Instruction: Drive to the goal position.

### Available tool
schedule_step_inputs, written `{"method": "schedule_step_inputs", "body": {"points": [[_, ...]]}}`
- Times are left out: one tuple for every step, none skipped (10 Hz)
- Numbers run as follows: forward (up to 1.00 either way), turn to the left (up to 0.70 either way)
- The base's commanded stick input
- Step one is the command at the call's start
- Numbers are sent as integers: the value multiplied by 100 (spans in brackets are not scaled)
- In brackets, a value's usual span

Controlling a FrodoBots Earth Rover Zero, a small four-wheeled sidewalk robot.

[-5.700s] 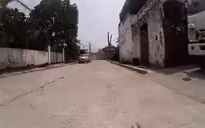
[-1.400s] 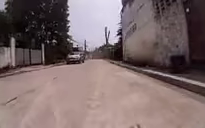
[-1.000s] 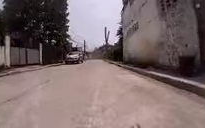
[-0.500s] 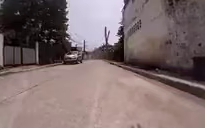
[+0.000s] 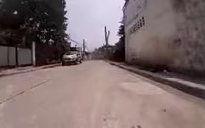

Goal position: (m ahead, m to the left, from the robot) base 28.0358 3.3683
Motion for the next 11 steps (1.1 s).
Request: {"method": "schedule_step_inputs", "body": {"points": [[100,0],[100,0],[100,0],[100,0],[100,0],[100,0],[100,0],[100,0],[100,0],[100,0],[100,0]]}}
